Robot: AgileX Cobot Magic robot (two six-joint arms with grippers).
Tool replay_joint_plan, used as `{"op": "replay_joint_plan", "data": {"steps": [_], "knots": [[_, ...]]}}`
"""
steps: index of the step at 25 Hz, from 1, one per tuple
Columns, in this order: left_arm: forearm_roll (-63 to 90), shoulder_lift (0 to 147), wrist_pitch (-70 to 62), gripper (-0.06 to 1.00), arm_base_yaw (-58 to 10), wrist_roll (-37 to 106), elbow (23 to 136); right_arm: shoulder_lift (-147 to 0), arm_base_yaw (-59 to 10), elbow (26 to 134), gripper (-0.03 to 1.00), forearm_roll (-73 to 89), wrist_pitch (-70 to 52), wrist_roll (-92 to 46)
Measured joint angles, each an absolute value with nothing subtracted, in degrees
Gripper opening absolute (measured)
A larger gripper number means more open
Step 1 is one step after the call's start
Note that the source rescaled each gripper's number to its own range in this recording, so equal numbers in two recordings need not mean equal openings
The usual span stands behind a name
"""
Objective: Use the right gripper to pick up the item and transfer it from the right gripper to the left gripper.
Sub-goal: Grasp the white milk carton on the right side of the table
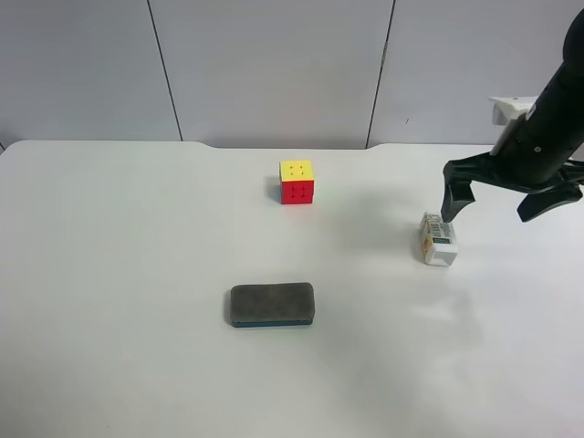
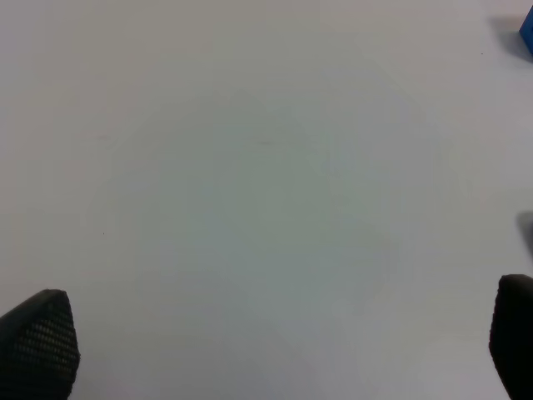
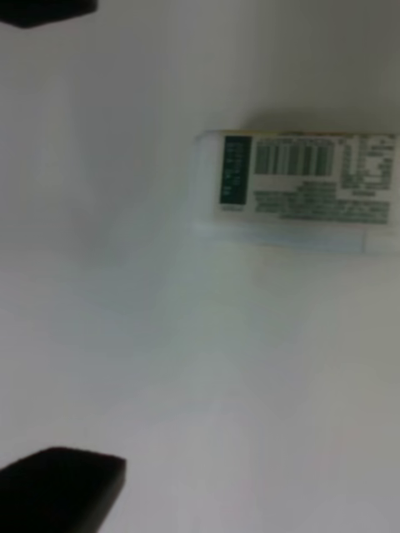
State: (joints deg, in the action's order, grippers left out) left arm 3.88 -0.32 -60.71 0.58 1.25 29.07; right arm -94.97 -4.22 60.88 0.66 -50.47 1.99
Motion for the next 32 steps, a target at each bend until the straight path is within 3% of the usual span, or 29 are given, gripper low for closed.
{"op": "replay_joint_plan", "data": {"steps": [30, 32], "knots": [[3.88, -0.32, -60.60, 1.00, 0.58, 1.25, 29.07, -112.80, -4.22, 61.09, 1.00, 5.80, -38.82, -0.47], [3.88, -0.32, -60.60, 1.00, 0.58, 1.25, 29.07, -113.19, -4.22, 61.09, 0.96, 5.80, -38.82, -0.60]]}}
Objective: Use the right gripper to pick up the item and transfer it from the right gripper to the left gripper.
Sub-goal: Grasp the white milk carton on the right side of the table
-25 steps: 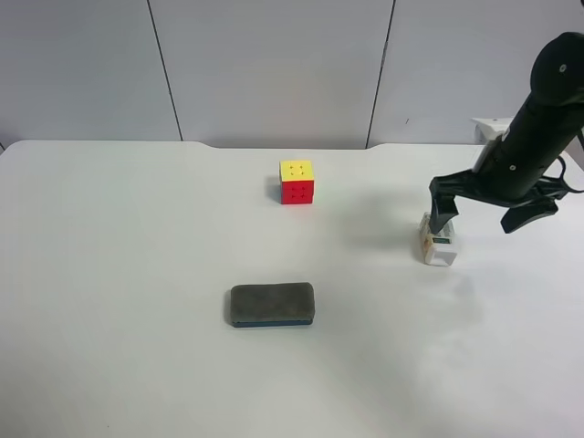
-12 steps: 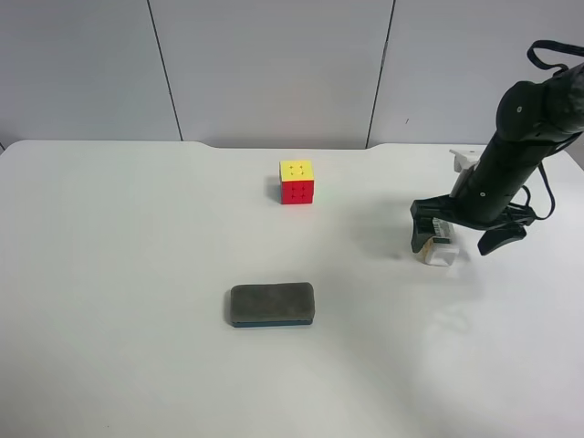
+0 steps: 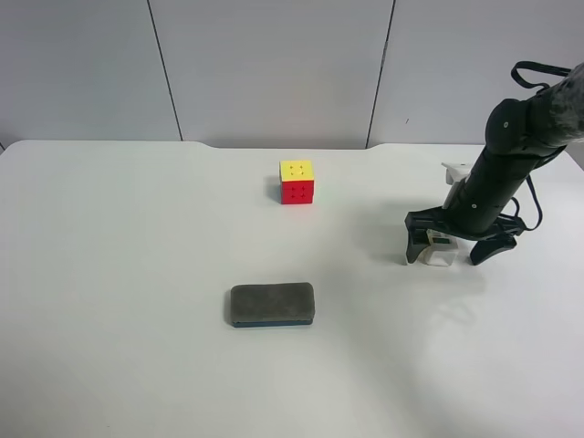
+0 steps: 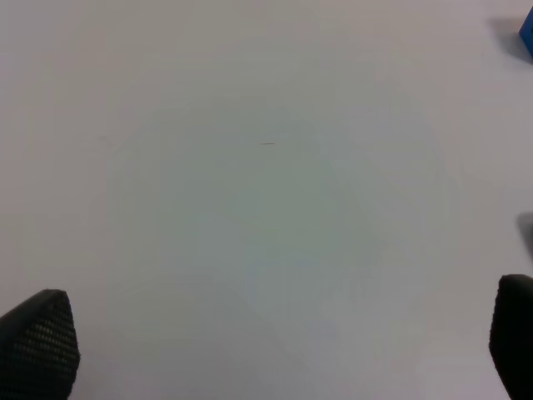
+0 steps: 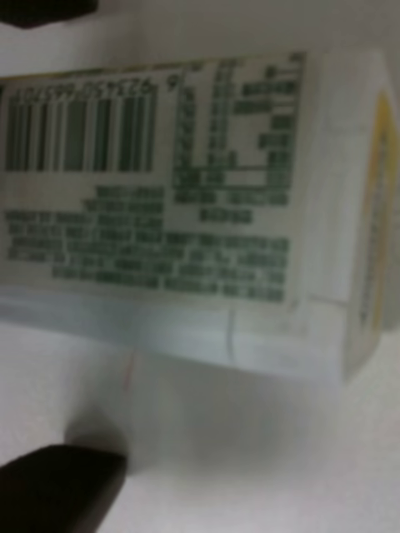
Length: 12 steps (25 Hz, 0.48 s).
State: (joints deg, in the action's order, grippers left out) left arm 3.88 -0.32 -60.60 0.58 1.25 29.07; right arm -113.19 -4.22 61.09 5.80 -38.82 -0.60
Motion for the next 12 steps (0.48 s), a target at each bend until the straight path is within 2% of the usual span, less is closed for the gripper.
{"op": "replay_joint_plan", "data": {"steps": [3, 5, 6, 12], "knots": [[3.88, -0.32, -60.60, 1.00, 0.58, 1.25, 29.07, -113.33, -4.22, 61.09, 0.82, 5.85, -38.82, -0.60], [3.88, -0.32, -60.60, 1.00, 0.58, 1.25, 29.07, -113.44, -4.22, 61.13, 0.67, 5.85, -38.82, -0.60], [3.88, -0.32, -60.60, 1.00, 0.58, 1.25, 29.07, -113.44, -4.22, 61.13, 0.53, 5.85, -38.82, -0.60], [3.88, -0.32, -60.60, 1.00, 0.58, 1.25, 29.07, -113.44, -4.22, 61.20, 0.08, 5.85, -38.48, -0.60]]}}
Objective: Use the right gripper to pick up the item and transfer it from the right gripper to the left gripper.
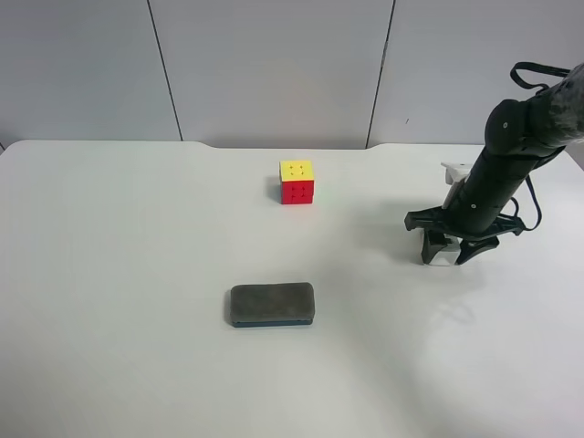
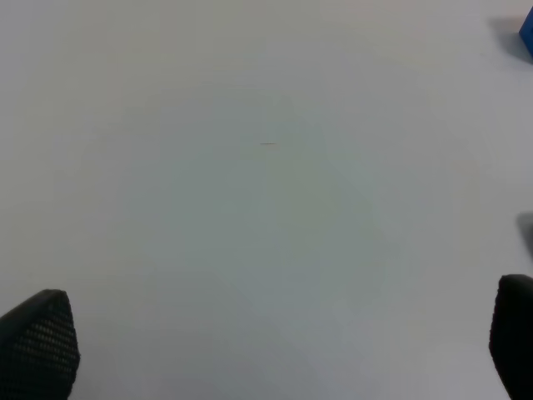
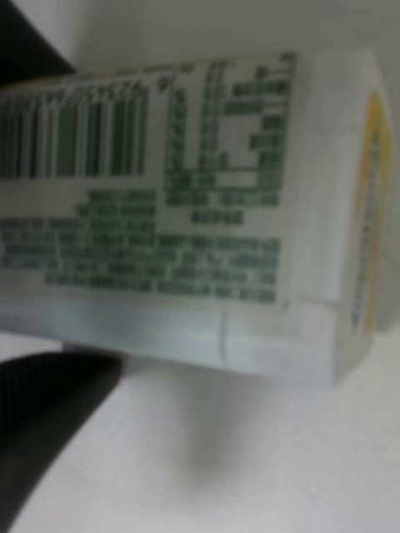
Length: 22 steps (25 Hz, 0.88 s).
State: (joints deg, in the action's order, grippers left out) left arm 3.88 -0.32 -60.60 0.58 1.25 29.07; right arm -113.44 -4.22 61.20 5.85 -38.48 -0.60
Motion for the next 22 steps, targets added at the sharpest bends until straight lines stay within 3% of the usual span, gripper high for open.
{"op": "replay_joint_plan", "data": {"steps": [2, 10, 22], "knots": [[3.88, -0.32, -60.60, 1.00, 0.58, 1.25, 29.07, -113.44, -4.22, 61.20, 0.01, 5.85, -38.36, -0.60], [3.88, -0.32, -60.60, 1.00, 0.58, 1.25, 29.07, -113.36, -4.22, 61.20, 0.01, 5.78, -37.64, -0.60], [3.88, -0.32, -60.60, 1.00, 0.58, 1.25, 29.07, -102.03, -4.22, 61.39, 0.01, 5.78, -42.48, -5.17]]}}
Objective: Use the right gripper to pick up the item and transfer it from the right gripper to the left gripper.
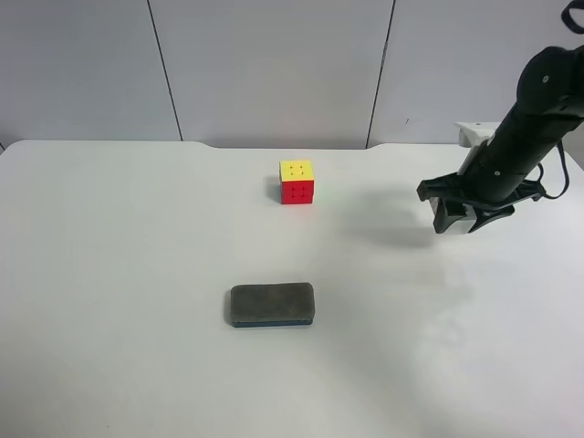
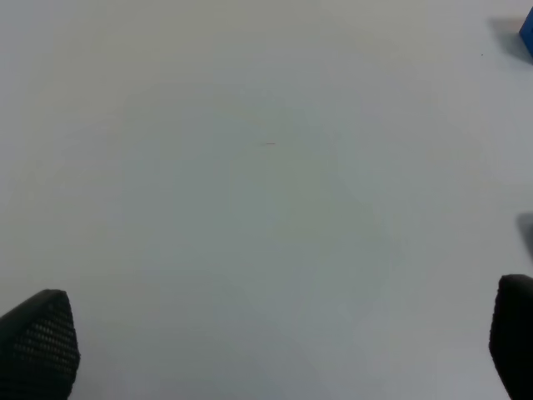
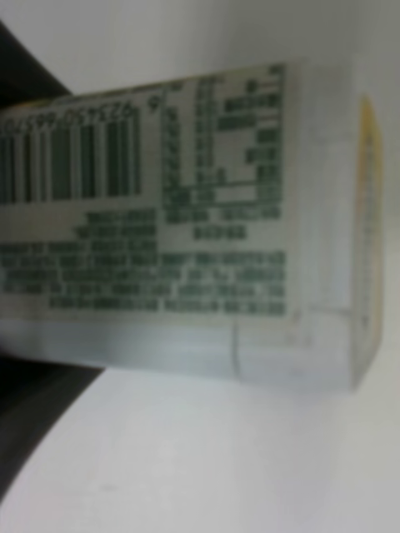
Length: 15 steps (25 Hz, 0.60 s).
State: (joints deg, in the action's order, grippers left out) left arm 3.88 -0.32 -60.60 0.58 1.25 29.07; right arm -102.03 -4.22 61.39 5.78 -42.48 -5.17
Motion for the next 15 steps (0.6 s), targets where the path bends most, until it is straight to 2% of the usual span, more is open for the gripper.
{"op": "replay_joint_plan", "data": {"steps": [7, 15], "knots": [[3.88, -0.32, -60.60, 1.00, 0.58, 1.25, 29.07, -95.50, -6.04, 61.39, 0.01, 5.78, -45.68, -7.08], [3.88, -0.32, -60.60, 1.00, 0.58, 1.25, 29.07, -91.40, -16.35, 61.39, 0.01, 5.84, -48.42, -8.71]]}}
